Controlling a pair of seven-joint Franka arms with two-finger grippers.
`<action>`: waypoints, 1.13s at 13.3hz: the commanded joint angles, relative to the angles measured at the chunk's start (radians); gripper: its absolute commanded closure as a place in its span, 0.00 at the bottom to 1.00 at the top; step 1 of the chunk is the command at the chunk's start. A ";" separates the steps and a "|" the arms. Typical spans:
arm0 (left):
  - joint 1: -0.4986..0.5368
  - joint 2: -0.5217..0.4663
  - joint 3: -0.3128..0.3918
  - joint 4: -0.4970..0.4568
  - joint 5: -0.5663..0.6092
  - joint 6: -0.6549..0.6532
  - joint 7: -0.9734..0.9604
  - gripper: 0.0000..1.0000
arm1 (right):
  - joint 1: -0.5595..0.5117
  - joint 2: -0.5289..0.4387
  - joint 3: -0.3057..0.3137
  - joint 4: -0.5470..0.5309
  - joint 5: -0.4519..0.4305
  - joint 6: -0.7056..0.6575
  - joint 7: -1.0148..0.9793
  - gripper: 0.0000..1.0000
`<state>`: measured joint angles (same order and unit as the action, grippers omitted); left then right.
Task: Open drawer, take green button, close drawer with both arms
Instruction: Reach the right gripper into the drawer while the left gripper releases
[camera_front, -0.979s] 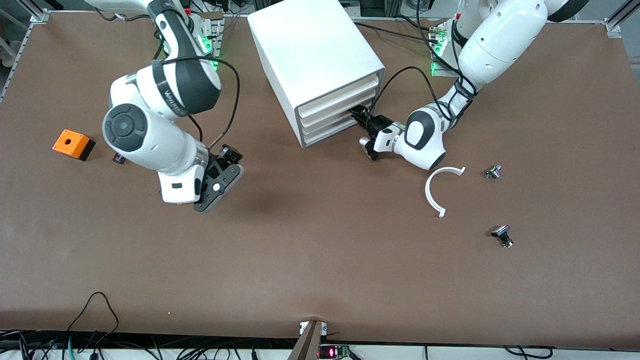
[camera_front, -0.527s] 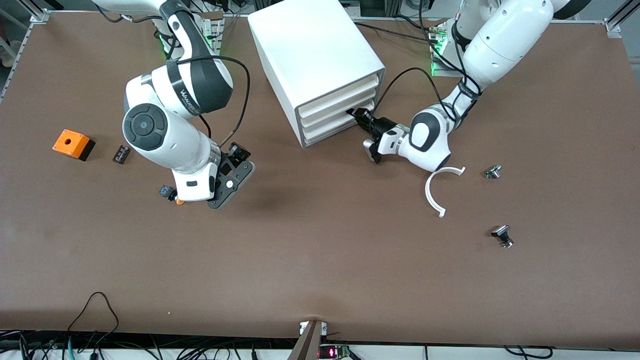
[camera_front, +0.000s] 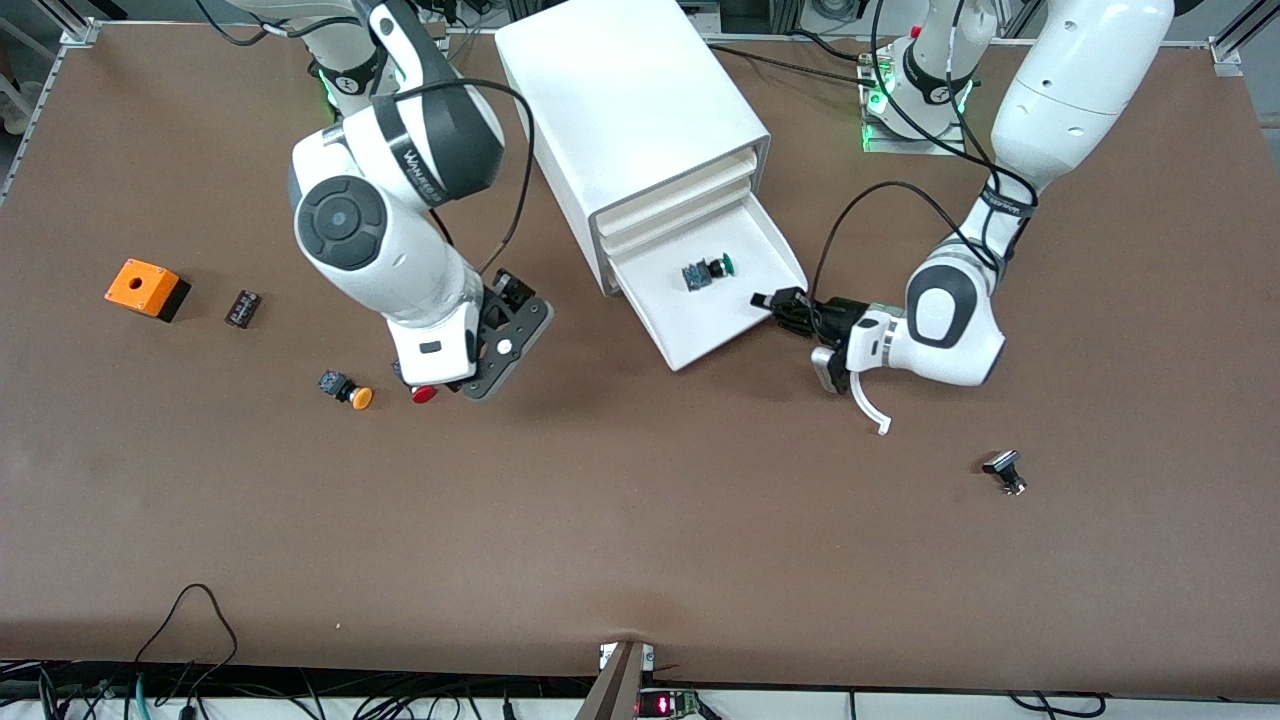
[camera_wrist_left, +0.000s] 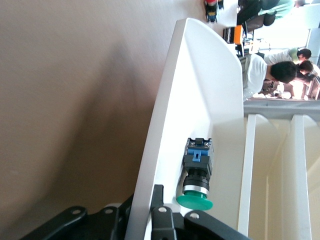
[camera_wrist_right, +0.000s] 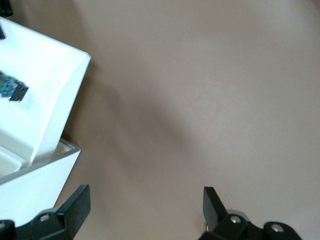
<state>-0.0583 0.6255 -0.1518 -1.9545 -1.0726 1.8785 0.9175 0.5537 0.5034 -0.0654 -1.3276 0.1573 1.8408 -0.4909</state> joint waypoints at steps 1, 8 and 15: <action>-0.018 0.014 0.015 0.034 -0.003 0.126 -0.019 0.78 | 0.034 0.056 -0.004 0.082 -0.002 0.000 -0.031 0.00; -0.006 -0.050 0.014 0.034 -0.012 0.195 -0.016 0.00 | 0.176 0.130 0.009 0.140 0.002 0.054 -0.060 0.00; 0.063 -0.257 0.014 0.035 0.220 0.459 -0.028 0.00 | 0.251 0.185 0.076 0.166 -0.027 0.044 -0.230 0.00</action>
<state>-0.0288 0.4524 -0.1385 -1.8970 -0.9019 2.3032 0.9015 0.7817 0.6567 0.0115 -1.2086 0.1529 1.9014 -0.6504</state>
